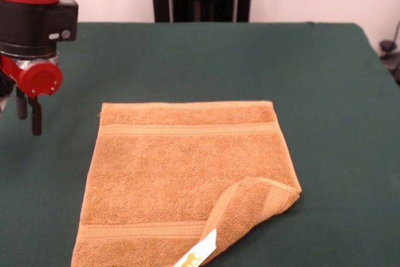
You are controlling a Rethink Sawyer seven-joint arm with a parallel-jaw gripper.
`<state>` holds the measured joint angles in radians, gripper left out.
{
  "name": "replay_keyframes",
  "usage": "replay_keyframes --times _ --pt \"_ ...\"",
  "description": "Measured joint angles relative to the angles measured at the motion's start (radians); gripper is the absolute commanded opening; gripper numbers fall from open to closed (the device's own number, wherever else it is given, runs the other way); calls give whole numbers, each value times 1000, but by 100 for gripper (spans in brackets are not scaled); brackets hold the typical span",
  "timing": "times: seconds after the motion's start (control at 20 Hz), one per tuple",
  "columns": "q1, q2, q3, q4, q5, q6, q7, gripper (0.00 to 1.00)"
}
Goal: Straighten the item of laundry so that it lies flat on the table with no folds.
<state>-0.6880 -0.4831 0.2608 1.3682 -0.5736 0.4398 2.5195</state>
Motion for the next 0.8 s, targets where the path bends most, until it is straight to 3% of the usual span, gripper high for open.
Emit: replay_keyframes --times 0.8 --pt "52 -58 -40 41 121 0 0 100"
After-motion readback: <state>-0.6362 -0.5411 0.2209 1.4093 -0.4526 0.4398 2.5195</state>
